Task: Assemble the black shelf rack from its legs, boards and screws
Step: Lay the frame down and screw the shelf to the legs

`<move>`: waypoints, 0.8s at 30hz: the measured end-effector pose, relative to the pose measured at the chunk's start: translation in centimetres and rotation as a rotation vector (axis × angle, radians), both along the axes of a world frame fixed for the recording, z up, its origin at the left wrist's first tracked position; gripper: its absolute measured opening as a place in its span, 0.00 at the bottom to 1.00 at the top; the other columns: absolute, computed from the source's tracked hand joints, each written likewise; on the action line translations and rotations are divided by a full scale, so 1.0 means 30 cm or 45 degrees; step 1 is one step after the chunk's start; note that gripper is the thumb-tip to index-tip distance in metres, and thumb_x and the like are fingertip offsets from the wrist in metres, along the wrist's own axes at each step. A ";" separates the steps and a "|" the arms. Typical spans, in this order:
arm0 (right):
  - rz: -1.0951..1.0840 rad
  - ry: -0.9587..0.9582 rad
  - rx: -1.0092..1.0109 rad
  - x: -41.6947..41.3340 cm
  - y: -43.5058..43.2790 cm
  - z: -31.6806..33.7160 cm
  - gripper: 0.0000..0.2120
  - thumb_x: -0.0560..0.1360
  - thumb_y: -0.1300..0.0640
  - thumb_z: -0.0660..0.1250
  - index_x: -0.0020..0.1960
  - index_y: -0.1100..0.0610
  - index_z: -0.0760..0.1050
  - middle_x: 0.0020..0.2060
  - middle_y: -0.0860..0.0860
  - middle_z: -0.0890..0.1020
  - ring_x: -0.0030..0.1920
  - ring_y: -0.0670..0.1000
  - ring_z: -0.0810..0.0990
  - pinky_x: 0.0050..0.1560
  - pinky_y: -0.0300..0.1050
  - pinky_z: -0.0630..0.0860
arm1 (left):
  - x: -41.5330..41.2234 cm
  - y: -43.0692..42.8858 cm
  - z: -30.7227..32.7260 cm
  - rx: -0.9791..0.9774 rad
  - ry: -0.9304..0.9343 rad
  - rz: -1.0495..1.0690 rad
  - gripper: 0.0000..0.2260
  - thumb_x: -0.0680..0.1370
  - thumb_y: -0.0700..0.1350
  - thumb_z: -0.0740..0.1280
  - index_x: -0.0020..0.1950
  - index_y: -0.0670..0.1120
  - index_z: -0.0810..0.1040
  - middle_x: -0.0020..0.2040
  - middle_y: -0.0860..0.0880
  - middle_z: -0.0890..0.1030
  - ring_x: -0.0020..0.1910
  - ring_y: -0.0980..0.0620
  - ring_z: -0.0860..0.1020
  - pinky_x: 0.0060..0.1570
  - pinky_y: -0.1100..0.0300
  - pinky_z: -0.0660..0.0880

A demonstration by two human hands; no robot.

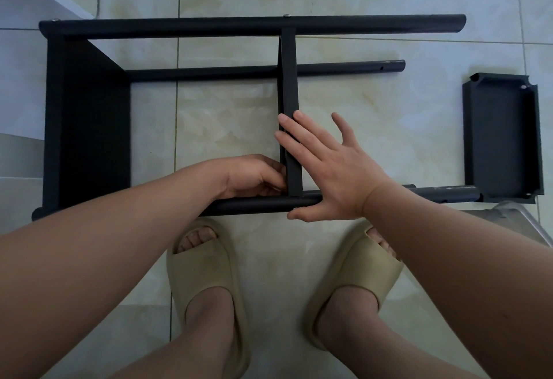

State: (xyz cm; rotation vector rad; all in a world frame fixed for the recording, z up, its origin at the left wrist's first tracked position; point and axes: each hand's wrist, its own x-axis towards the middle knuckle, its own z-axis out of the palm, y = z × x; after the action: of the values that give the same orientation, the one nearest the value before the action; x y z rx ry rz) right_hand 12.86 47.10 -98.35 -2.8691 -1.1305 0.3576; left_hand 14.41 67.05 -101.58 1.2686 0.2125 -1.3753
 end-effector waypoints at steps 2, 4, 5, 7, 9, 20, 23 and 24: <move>0.002 -0.002 0.009 -0.002 0.000 -0.001 0.55 0.69 0.21 0.54 0.83 0.57 0.51 0.83 0.53 0.49 0.82 0.53 0.47 0.76 0.71 0.51 | -0.001 -0.003 0.009 0.027 -0.021 -0.034 0.08 0.79 0.32 0.62 0.44 0.40 0.79 0.37 0.47 0.82 0.35 0.53 0.82 0.38 0.62 0.77; 0.003 0.000 0.007 -0.003 0.001 -0.001 0.55 0.69 0.21 0.54 0.83 0.57 0.50 0.83 0.52 0.49 0.82 0.53 0.46 0.76 0.70 0.51 | -0.001 -0.004 0.017 0.065 -0.054 -0.067 0.09 0.79 0.34 0.64 0.43 0.42 0.80 0.35 0.48 0.83 0.33 0.54 0.82 0.34 0.65 0.76; 0.002 0.002 0.002 -0.003 0.001 0.000 0.55 0.69 0.21 0.54 0.83 0.57 0.50 0.83 0.52 0.49 0.82 0.53 0.46 0.76 0.70 0.51 | -0.002 -0.004 0.017 0.073 -0.058 -0.065 0.08 0.79 0.33 0.64 0.43 0.41 0.80 0.35 0.48 0.84 0.33 0.54 0.82 0.34 0.65 0.76; 0.000 0.007 -0.008 -0.002 0.001 0.000 0.55 0.69 0.21 0.53 0.83 0.57 0.50 0.83 0.52 0.48 0.82 0.53 0.46 0.76 0.70 0.51 | -0.002 -0.005 0.018 0.079 -0.065 -0.039 0.08 0.79 0.32 0.64 0.44 0.40 0.80 0.35 0.47 0.83 0.33 0.54 0.82 0.34 0.65 0.76; 0.001 0.012 -0.014 -0.002 0.002 0.001 0.56 0.69 0.21 0.53 0.83 0.56 0.49 0.83 0.52 0.48 0.82 0.53 0.45 0.76 0.70 0.51 | -0.002 -0.005 0.017 0.085 -0.073 -0.027 0.08 0.79 0.32 0.64 0.44 0.40 0.80 0.35 0.47 0.83 0.33 0.53 0.82 0.34 0.65 0.77; 0.005 0.016 -0.020 -0.001 0.001 0.000 0.55 0.69 0.21 0.52 0.83 0.56 0.49 0.83 0.52 0.47 0.82 0.53 0.45 0.77 0.69 0.51 | -0.001 -0.002 -0.002 0.037 -0.020 -0.039 0.06 0.79 0.34 0.61 0.47 0.40 0.78 0.40 0.45 0.80 0.38 0.51 0.80 0.41 0.61 0.77; 0.001 0.021 -0.019 -0.002 0.002 0.000 0.55 0.69 0.21 0.53 0.83 0.56 0.50 0.83 0.52 0.48 0.82 0.53 0.45 0.76 0.69 0.51 | -0.001 0.000 -0.003 0.089 -0.059 -0.087 0.06 0.79 0.35 0.64 0.47 0.41 0.80 0.42 0.44 0.82 0.39 0.50 0.81 0.43 0.61 0.77; 0.000 0.021 -0.019 -0.002 0.002 0.001 0.55 0.69 0.21 0.53 0.83 0.56 0.49 0.83 0.52 0.48 0.82 0.53 0.45 0.76 0.69 0.51 | -0.001 0.000 -0.004 0.100 -0.067 -0.089 0.06 0.79 0.35 0.64 0.47 0.41 0.81 0.42 0.43 0.82 0.39 0.50 0.81 0.44 0.59 0.76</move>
State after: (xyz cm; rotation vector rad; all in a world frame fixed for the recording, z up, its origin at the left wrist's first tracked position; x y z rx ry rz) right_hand 12.80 47.17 -98.33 -2.8736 -1.1299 0.3907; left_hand 14.40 67.06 -101.69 1.3871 0.1887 -1.4022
